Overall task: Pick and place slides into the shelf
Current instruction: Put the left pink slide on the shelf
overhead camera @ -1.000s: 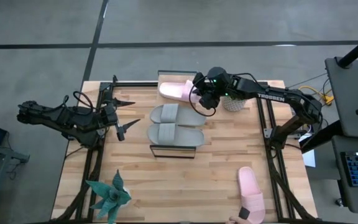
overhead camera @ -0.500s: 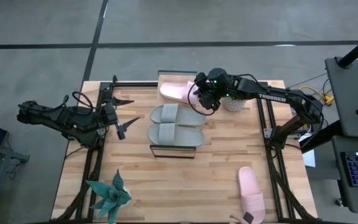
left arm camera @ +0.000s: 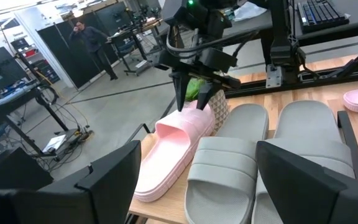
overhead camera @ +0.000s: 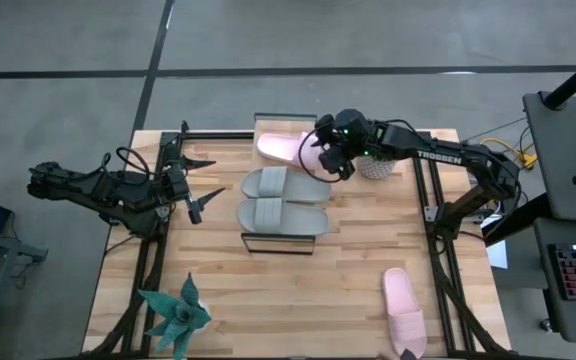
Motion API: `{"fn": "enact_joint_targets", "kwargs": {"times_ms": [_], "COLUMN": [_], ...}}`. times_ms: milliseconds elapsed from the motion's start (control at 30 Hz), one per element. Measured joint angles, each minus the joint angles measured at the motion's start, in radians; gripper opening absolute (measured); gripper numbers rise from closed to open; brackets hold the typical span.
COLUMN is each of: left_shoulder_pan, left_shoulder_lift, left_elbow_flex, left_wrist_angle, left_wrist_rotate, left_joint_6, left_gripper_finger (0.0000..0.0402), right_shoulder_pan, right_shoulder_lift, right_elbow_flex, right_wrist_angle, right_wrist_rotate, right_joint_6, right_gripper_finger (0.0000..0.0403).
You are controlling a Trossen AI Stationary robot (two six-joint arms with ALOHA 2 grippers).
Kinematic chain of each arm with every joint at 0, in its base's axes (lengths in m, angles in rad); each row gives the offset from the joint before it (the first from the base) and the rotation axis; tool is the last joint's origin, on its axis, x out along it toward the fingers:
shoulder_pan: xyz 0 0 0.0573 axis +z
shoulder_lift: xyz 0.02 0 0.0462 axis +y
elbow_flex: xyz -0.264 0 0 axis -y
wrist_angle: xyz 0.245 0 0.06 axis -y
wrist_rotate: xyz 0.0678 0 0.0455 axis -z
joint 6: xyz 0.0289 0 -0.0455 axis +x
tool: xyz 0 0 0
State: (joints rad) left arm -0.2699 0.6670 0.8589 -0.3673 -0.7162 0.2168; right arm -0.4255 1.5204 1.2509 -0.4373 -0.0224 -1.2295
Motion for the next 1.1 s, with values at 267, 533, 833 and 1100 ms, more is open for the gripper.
{"fn": "enact_joint_targets", "kwargs": {"times_ms": [267, 533, 833, 1100], "left_shoulder_pan": [0.000, 0.000, 0.000, 0.000], "left_shoulder_lift": [0.000, 0.000, 0.000, 0.000], "left_elbow_flex": [0.000, 0.000, 0.000, 0.000], "left_wrist_angle": [0.000, 0.000, 0.000, -0.010], "left_wrist_rotate": [0.000, 0.000, 0.001, 0.001], "left_joint_6": [0.000, 0.000, 0.000, 0.000], "left_gripper_finger": [0.0299, 0.0299, 0.0299, 0.0299], "right_shoulder_pan": [0.009, 0.022, 0.022, 0.040], "right_shoulder_lift": [-0.001, -0.001, -0.005, -0.009], "right_elbow_flex": [0.043, 0.042, 0.105, 0.133], "right_wrist_angle": [-0.067, -0.088, -0.185, -0.320], "right_wrist_rotate": [0.023, 0.024, 0.076, 0.075], "right_joint_6": [0.071, 0.041, 0.185, 0.235], "right_gripper_finger": [0.0185, 0.0158, 0.0140, 0.0157]}}
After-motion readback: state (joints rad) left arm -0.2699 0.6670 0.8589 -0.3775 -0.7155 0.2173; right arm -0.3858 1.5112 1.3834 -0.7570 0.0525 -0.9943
